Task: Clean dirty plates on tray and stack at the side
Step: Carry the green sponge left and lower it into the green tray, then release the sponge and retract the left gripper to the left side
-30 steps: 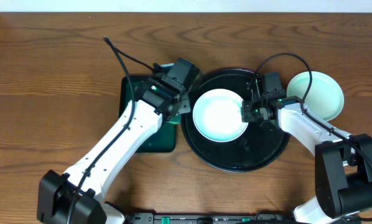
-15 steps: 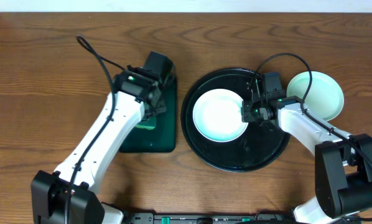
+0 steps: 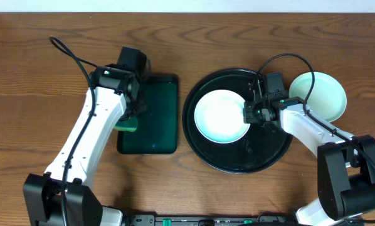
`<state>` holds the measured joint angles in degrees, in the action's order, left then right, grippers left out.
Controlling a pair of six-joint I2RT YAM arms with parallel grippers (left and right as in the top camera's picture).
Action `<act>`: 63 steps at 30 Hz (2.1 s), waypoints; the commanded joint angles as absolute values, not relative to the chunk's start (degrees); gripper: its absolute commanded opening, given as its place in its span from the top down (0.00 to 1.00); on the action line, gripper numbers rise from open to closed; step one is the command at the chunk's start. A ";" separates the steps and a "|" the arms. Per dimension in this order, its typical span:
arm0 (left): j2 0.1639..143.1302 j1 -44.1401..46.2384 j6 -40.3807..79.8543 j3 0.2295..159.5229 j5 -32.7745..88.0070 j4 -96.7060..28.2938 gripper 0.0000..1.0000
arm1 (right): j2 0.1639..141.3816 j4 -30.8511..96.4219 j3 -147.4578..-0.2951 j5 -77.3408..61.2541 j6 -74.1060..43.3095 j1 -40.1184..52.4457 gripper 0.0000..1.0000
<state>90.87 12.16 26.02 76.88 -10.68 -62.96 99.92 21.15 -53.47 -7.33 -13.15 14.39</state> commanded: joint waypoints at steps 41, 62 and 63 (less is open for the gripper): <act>90.02 10.68 24.86 56.75 -1.48 -35.92 0.32 | 100.47 20.95 -53.06 -9.06 -12.58 15.49 0.99; 71.94 -8.62 24.69 70.02 -1.52 -47.86 0.19 | 100.47 20.97 -53.06 -9.06 -12.58 15.49 0.99; 71.94 -9.30 24.71 69.97 -1.52 -48.34 0.19 | 100.47 20.97 -53.06 -9.06 -12.60 15.49 0.99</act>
